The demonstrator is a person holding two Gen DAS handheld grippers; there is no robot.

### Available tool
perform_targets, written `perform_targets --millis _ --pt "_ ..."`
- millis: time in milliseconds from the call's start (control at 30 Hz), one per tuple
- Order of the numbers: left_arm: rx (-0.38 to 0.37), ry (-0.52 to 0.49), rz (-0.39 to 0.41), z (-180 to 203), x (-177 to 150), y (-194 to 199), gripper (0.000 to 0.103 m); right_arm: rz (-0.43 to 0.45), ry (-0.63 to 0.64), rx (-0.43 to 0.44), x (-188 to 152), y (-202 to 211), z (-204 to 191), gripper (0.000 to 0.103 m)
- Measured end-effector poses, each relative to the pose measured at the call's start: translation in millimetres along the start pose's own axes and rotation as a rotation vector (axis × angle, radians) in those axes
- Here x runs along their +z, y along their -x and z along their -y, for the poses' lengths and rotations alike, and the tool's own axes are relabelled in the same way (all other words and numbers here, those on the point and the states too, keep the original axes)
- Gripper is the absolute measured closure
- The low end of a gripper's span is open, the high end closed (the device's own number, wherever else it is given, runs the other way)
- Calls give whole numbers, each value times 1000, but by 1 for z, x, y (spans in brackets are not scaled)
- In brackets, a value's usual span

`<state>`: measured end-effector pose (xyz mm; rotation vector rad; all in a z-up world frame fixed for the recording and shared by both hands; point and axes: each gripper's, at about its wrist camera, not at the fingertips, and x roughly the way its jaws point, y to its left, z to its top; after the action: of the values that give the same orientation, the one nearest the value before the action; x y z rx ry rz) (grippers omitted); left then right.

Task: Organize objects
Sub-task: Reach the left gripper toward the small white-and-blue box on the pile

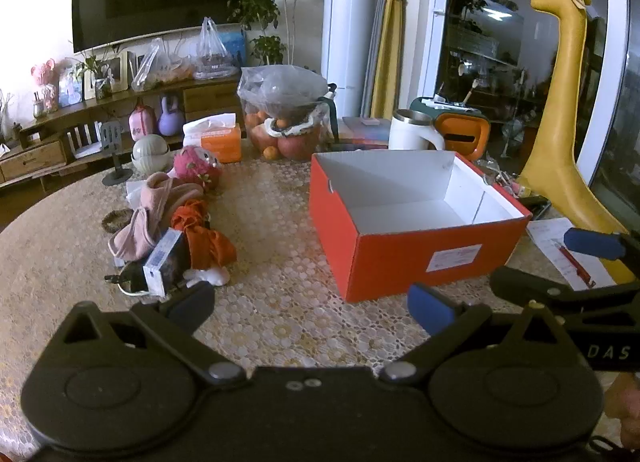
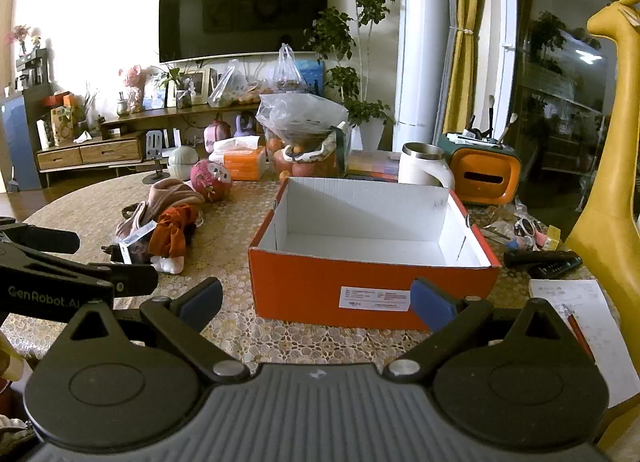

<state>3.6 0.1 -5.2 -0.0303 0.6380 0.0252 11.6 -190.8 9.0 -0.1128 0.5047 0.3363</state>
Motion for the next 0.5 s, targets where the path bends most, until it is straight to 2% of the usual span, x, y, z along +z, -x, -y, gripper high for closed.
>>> perform_targets --millis 267,367,500 --pt "10 -26 4 4 6 -11 1 -21 24 4 4 -13 3 2" --pt "-11 8 4 -6 10 -19 1 -39 30 -2 7 -23 13 2" --pt "16 72 -30 -28 16 -37 1 -48 10 -40 16 -39 39 2"
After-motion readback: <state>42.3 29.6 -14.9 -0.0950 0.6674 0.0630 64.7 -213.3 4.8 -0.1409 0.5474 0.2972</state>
